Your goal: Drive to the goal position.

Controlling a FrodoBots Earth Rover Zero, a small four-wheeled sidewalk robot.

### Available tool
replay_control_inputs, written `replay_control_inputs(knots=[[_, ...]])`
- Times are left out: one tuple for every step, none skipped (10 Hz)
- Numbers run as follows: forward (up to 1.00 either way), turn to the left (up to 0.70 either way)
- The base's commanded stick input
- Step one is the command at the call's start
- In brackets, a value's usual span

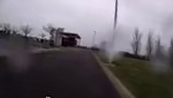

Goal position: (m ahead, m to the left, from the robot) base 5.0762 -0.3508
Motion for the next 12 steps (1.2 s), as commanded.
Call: replay_control_inputs(knots=[[0.85, 0.0], [0.85, 0.0], [0.85, 0.0], [0.85, 0.0], [0.85, 0.29], [0.85, 0.32], [0.85, 0.32], [0.85, 0.29], [0.85, 0.0], [0.85, 0.0], [0.85, 0.08], [0.85, 0.17]])
